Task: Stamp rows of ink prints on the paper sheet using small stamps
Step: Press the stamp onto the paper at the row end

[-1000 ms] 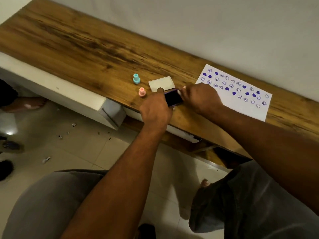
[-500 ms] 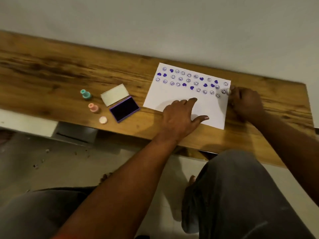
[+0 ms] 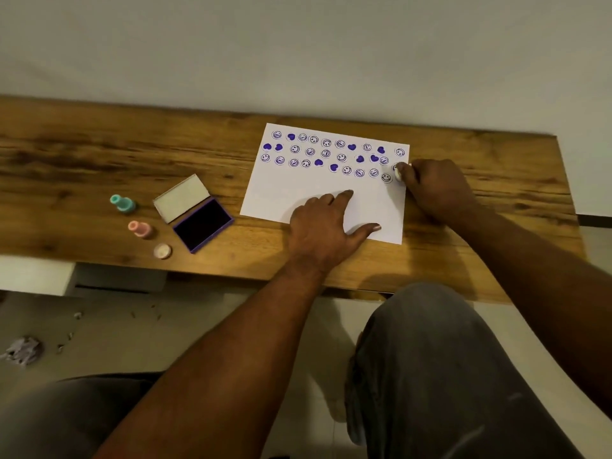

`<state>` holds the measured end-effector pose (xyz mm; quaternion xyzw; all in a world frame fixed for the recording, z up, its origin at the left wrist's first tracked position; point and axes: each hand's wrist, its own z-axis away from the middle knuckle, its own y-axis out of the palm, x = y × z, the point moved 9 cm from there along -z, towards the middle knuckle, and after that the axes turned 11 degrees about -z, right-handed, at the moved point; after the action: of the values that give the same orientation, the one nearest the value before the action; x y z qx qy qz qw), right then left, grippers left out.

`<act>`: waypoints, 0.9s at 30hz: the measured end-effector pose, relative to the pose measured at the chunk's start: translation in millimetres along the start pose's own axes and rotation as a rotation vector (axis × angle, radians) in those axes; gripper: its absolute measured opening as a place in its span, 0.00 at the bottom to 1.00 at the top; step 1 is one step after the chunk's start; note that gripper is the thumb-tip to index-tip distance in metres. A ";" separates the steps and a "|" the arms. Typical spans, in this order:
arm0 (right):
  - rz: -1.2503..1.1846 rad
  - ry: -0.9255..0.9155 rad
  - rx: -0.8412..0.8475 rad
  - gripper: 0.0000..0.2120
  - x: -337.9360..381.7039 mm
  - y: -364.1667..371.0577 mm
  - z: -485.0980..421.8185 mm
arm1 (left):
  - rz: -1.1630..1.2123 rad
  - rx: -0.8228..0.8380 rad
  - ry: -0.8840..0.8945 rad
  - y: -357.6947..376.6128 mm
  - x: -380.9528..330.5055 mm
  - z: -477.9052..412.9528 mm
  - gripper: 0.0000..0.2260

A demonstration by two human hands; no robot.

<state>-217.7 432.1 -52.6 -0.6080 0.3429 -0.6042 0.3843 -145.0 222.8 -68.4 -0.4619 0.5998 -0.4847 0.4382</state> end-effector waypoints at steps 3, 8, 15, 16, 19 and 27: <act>0.072 -0.002 0.021 0.24 3.9 0.5 2.1 | 0.003 -0.002 0.002 1.1 -0.6 -0.2 0.40; 0.204 -0.066 -0.025 0.26 17.6 -20.4 -2.1 | 0.003 0.008 0.004 2.2 -1.8 0.5 0.40; 0.248 -0.177 -0.438 0.25 56.3 -86.4 5.1 | 0.037 0.038 0.005 7.8 -3.0 -1.2 0.41; 0.306 -0.157 -0.355 0.25 51.9 -67.6 4.9 | 0.033 0.038 0.002 8.2 -3.0 -1.1 0.41; 0.428 -0.028 -0.001 0.25 17.0 1.2 12.8 | 0.016 0.035 0.000 8.5 -6.0 -1.5 0.41; 0.571 -0.048 0.097 0.23 17.9 6.1 5.7 | 0.029 0.048 -0.011 7.5 -5.9 -1.8 0.41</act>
<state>-211.1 413.8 -49.4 -0.4821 0.4615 -0.4726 0.5755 -146.6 229.7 -75.0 -0.4451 0.5921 -0.4898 0.4597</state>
